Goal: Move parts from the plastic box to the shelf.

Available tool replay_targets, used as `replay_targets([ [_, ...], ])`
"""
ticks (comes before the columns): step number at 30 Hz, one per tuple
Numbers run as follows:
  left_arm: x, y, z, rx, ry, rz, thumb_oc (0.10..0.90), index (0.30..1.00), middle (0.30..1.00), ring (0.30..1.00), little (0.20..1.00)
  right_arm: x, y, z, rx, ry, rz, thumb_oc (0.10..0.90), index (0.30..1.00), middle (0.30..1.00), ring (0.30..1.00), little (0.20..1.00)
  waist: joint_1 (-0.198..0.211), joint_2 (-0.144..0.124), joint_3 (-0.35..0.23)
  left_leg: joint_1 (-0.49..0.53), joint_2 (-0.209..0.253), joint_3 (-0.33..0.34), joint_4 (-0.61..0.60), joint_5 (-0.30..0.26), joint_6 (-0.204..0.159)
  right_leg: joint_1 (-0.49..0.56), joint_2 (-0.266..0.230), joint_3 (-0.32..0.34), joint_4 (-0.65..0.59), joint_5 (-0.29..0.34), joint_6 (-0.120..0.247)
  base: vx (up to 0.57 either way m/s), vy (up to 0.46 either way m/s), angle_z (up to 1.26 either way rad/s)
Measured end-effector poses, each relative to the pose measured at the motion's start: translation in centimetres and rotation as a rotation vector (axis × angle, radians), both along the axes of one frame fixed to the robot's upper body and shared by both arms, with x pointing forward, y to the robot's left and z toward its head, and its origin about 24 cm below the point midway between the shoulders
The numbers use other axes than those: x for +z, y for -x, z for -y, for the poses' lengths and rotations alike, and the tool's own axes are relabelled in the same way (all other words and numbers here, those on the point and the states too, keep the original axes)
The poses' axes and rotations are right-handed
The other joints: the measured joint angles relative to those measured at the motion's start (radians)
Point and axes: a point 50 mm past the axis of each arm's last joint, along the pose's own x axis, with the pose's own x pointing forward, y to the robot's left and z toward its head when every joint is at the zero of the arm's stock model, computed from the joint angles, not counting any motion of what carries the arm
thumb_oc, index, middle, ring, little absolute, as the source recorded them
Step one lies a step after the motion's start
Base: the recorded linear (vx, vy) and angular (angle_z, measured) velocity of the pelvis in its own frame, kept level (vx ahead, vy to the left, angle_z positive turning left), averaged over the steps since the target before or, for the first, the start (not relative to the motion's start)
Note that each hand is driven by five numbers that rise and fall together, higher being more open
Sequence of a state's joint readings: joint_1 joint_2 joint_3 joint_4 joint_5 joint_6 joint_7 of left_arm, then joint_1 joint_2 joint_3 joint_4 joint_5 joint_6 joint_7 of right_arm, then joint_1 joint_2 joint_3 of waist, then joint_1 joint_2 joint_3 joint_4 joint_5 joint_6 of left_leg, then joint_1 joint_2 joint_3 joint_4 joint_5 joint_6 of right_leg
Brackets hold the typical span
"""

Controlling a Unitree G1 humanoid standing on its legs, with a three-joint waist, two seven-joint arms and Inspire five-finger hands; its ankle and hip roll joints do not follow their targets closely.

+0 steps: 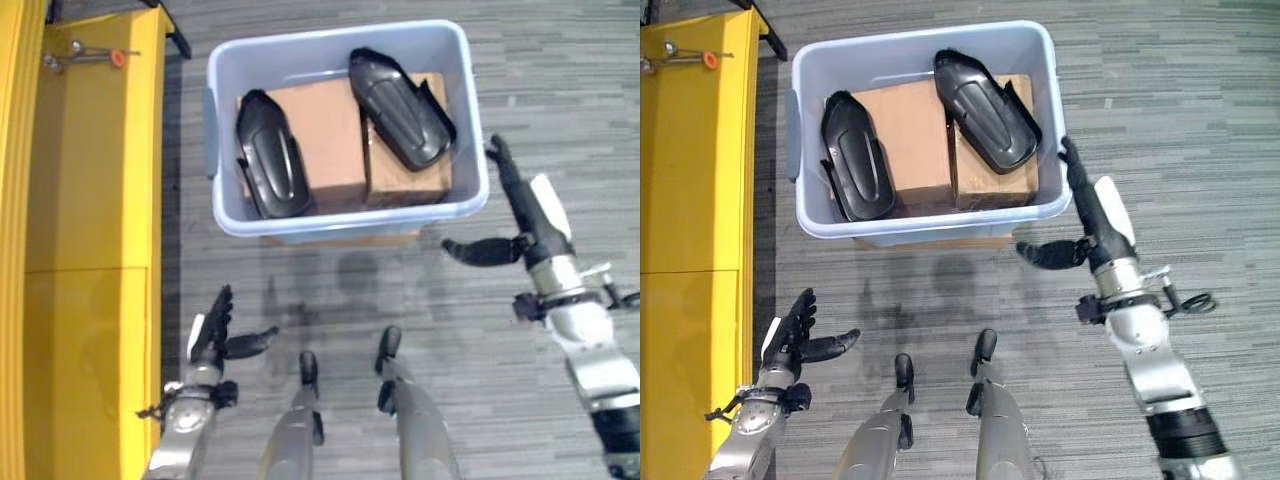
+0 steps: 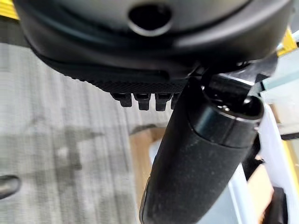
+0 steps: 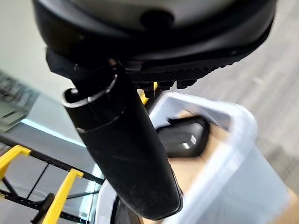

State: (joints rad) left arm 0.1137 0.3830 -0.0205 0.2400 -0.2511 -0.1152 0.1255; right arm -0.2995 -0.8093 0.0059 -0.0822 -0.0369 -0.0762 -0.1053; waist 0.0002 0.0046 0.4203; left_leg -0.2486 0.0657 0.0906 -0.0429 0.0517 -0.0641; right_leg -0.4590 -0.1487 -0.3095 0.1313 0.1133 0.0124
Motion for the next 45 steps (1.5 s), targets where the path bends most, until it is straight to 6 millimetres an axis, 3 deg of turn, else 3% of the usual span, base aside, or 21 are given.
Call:
replay_targets([
  [3, 0.9, -0.5, 0.2, -0.012, 0.0, 0.042, 0.9, 1.0, 1.0, 1.0, 1.0, 5.3, -0.8, 1.4, -0.077, 0.082, 0.154, 0.9, 1.0, 1.0, 1.0, 1.0, 0.013, -0.008, 0.018, -0.015, 0.003, -0.017, 0.014, 0.001, 0.0, 0.0, 0.0, -0.012, 0.0, 0.007, -0.011, -0.01, -0.021, 0.13],
  [4, 1.4, -0.8, 0.3, -0.021, 0.008, 0.062, 0.9, 1.0, 1.0, 1.0, 1.0, 8.0, -1.1, 1.6, -0.105, 0.147, 0.22, 0.9, 1.0, 1.0, 1.0, 1.0, 0.017, -0.008, 0.027, -0.018, 0.001, -0.018, 0.019, 0.001, -0.001, 0.0, -0.001, -0.014, -0.001, 0.007, -0.011, -0.01, -0.02, 0.09],
  [5, 1.5, -0.9, 0.3, -0.023, 0.006, 0.069, 0.9, 1.0, 1.0, 1.0, 1.0, 8.8, -1.1, 1.6, -0.119, 0.159, 0.247, 0.9, 1.0, 1.0, 1.0, 1.0, 0.028, -0.01, 0.028, -0.018, 0.002, -0.021, 0.02, 0.001, -0.001, 0.001, -0.001, -0.014, -0.001, 0.007, -0.011, -0.01, -0.024, 0.08],
  [9, 1.9, -1.0, 0.0, -0.029, -0.008, 0.075, 0.9, 1.0, 1.0, 1.0, 1.0, 10.4, -2.4, 1.5, -0.147, 0.237, 0.251, 0.9, 1.0, 1.0, 1.0, 1.0, 0.034, -0.01, 0.029, -0.021, -0.001, -0.042, 0.025, 0.001, -0.001, 0.015, -0.006, -0.029, -0.007, 0.007, -0.011, -0.01, -0.029, 0.13],
  [14, 2.2, -0.8, -0.9, -0.029, -0.046, 0.074, 0.9, 1.0, 1.0, 1.0, 1.0, 11.1, -2.7, 2.7, -0.224, 0.305, 0.236, 0.9, 1.0, 1.0, 1.0, 1.0, 0.088, -0.004, 0.039, -0.045, 0.0, -0.072, 0.036, 0.002, -0.002, 0.016, -0.01, -0.055, -0.012, 0.006, -0.011, -0.01, -0.038, 0.15],
  [16, 2.4, -0.8, -1.3, -0.022, -0.057, 0.079, 0.9, 1.0, 1.0, 1.0, 1.0, 12.0, -2.8, 2.7, -0.234, 0.324, 0.251, 0.9, 1.0, 1.0, 1.0, 1.0, 0.088, -0.004, 0.057, -0.057, 0.0, -0.086, 0.042, 0.004, -0.004, 0.016, -0.01, -0.063, -0.017, 0.007, -0.011, 0.0, -0.028, 0.22],
  [25, 2.5, -0.9, -1.2, -0.027, -0.054, 0.087, 0.9, 1.0, 1.0, 1.0, 1.0, 10.4, -3.6, 1.9, -0.224, 0.416, 0.196, 0.9, 1.0, 1.0, 1.0, 1.0, 0.113, -0.004, 0.065, -0.076, 0.001, -0.099, 0.043, 0.006, -0.005, 0.013, -0.009, -0.083, -0.028, 0.007, -0.012, 0.0, -0.013, 0.05],
  [33, 2.7, -0.9, -1.1, -0.029, -0.053, 0.093, 0.9, 1.0, 1.0, 1.0, 1.0, 8.3, -5.1, 2.9, -0.287, 0.507, 0.078, 0.9, 1.0, 1.0, 1.0, 1.0, 0.113, -0.005, 0.066, -0.081, 0.001, -0.1, 0.043, 0.006, -0.005, 0.012, -0.008, -0.085, -0.034, 0.007, -0.012, 0.0, -0.002, 0.0],
  [45, 2.7, -0.9, -1.1, -0.029, -0.054, 0.093, 0.9, 1.0, 1.0, 1.0, 1.0, 8.0, -5.3, 3.0, -0.297, 0.545, 0.062, 0.9, 1.0, 1.0, 1.0, 1.0, 0.112, -0.006, 0.066, -0.083, 0.001, -0.1, 0.043, 0.006, -0.005, 0.011, -0.007, -0.085, -0.039, 0.008, -0.013, 0.0, 0.0, 0.0],
])
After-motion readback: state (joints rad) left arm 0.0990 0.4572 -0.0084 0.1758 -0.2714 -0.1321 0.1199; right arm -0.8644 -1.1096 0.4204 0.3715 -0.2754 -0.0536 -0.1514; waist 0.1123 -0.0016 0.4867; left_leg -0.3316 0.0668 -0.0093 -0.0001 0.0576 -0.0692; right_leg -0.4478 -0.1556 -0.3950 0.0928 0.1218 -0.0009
